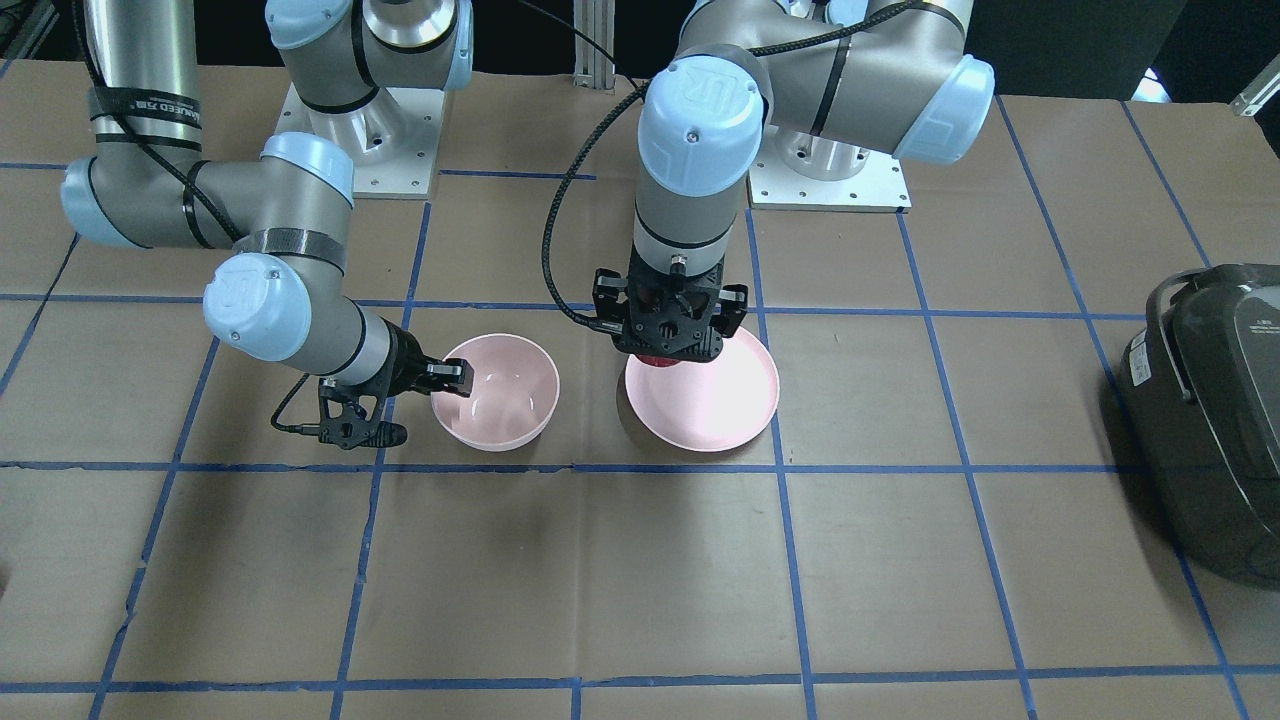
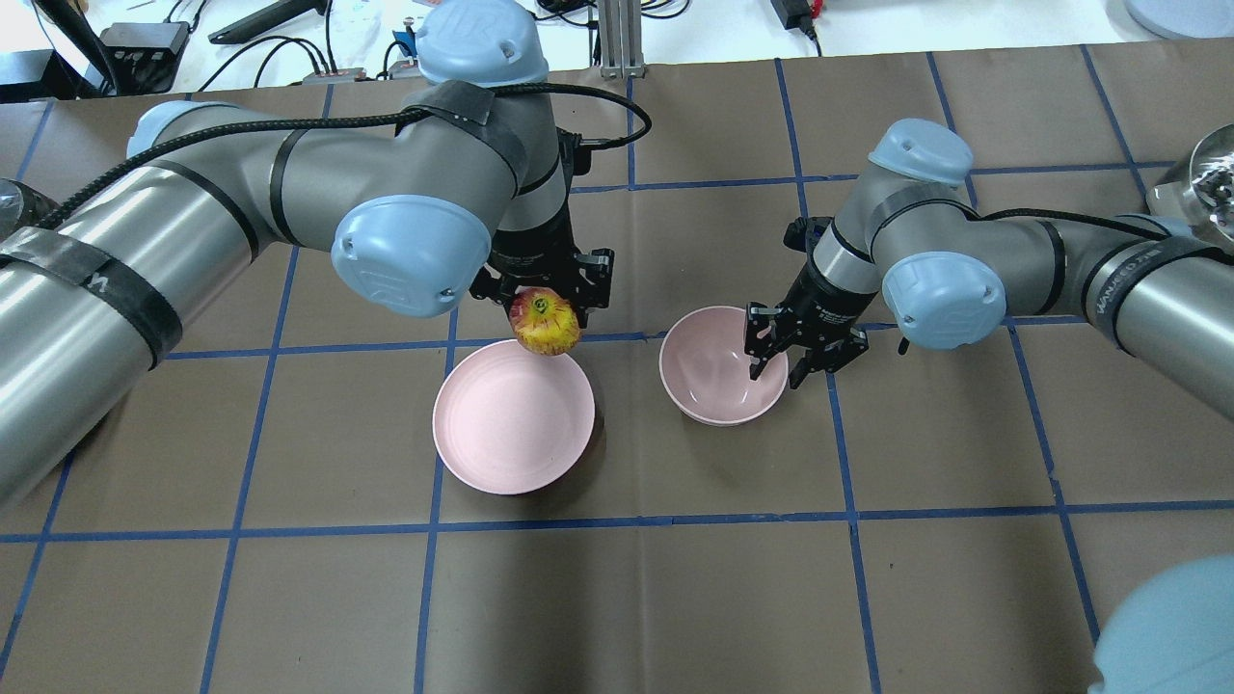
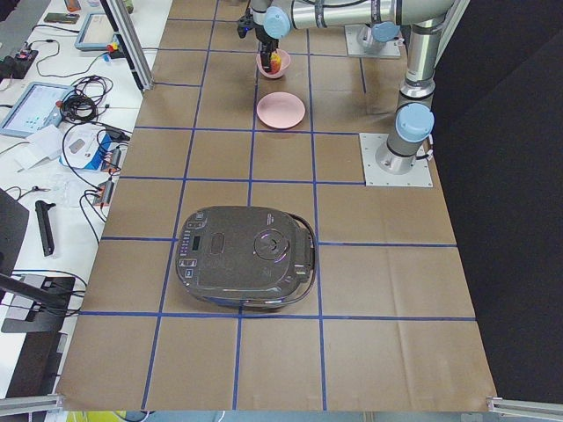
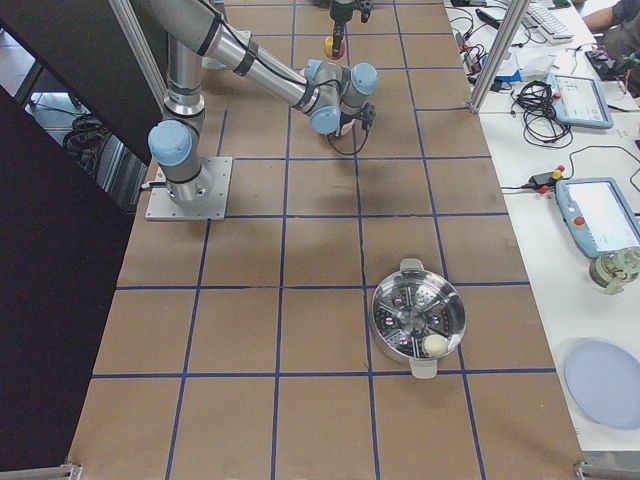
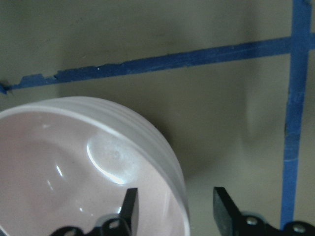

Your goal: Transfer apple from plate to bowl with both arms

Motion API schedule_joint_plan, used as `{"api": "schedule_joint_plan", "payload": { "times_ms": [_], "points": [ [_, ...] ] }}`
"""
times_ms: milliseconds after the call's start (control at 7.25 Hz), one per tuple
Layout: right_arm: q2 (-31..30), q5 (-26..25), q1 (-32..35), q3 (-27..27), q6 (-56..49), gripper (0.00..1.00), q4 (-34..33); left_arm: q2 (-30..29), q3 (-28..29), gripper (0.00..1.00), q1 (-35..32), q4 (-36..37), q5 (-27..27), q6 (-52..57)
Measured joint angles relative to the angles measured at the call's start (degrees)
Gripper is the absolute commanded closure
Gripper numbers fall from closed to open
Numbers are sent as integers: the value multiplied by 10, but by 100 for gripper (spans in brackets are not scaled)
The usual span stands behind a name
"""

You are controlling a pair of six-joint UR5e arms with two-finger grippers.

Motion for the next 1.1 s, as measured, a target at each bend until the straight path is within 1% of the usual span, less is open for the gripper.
{"api": "schedule_joint_plan", "payload": {
  "times_ms": [138, 414, 552, 690, 828, 966, 1103],
  "points": [
    [-8, -33, -1, -31, -2, 0, 16, -8, 0, 81, -14, 4, -6, -51],
    [-47, -103, -12, -112, -4, 0, 98, -34, 2, 83, -39, 23, -36, -183],
    [-76, -129, -25, -137, -9, 0, 121, -62, 4, 83, -55, 69, -54, -264],
    [-106, -144, -40, -151, -26, 0, 129, -94, 12, 83, -75, 117, -62, -330],
    [-130, -148, -57, -162, -45, 0, 133, -121, 29, 83, -90, 141, -65, -377],
    [-140, -149, -72, -168, -55, 0, 136, -140, 42, 82, -100, 144, -66, -404],
    [-145, -152, -80, -168, -59, 0, 142, -156, 49, 51, -108, 143, -68, -416]
  ]
}}
